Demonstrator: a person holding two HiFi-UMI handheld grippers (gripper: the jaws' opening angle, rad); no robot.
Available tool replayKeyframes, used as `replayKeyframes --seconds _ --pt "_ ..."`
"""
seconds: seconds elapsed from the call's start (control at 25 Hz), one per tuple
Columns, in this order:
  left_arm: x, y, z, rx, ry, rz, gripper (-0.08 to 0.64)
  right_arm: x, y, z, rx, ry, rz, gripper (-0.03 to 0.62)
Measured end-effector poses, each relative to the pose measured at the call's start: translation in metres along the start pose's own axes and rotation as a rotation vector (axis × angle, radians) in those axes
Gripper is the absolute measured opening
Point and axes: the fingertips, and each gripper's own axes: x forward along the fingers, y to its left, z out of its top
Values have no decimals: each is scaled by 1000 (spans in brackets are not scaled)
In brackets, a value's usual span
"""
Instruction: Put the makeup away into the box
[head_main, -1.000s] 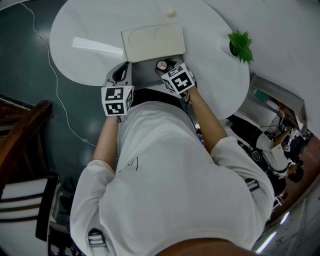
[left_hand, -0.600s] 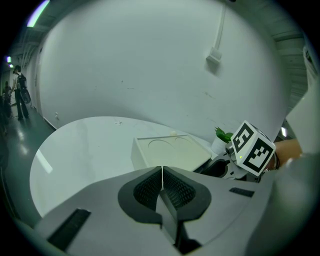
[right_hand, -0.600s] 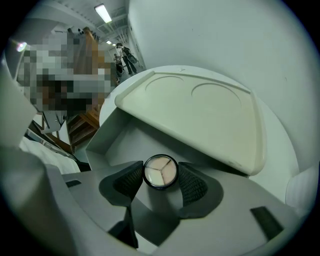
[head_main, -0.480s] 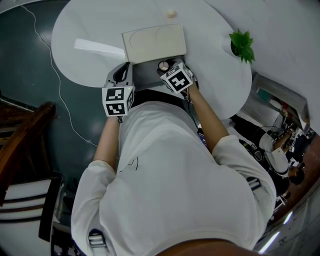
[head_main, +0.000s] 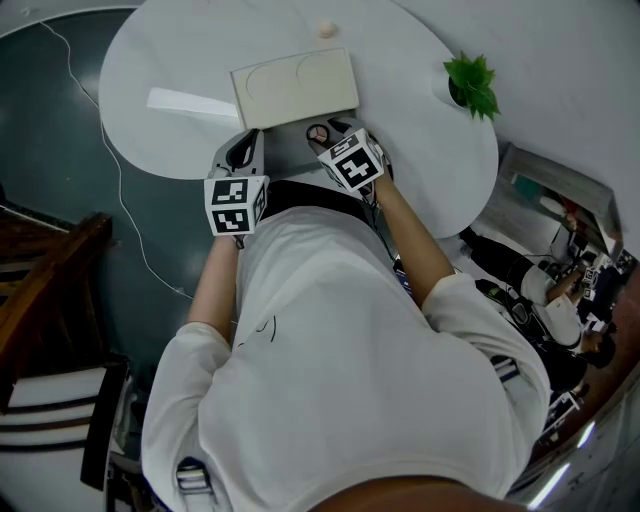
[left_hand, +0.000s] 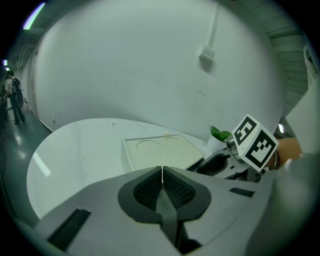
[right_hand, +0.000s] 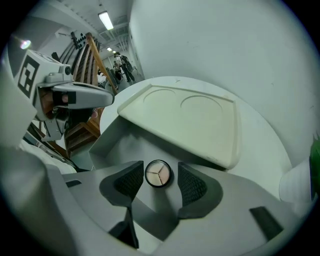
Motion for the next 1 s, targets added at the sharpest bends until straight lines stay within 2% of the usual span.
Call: replayKeyframes --seconds 0.04,0.2,0.24,0.48,0.64,0.84,1.0 --pt "1 -4 0 5 0 -4 25 -5 -3 0 12 -21 -10 194" --pt "7 -28 2 26 -2 -27 25 -30 -17 -5 93 -103 -51 9" --pt "8 -35 2 32 -2 -36 25 -36 -19 -8 112 -117 -53 -2" --pt "18 -80 -2 80 11 -90 25 -64 -20 -40 124 -159 -46 -3" --pt "23 -114 -7 117 27 -127 25 -83 -21 -69 191 -186 -47 -3" --pt "32 -161 -15 164 40 -185 25 -103 -33 -108 240 -202 -97 -3" --pt "37 -197 -19 210 43 -239 25 -126 -49 -127 332 -275 -154 -3"
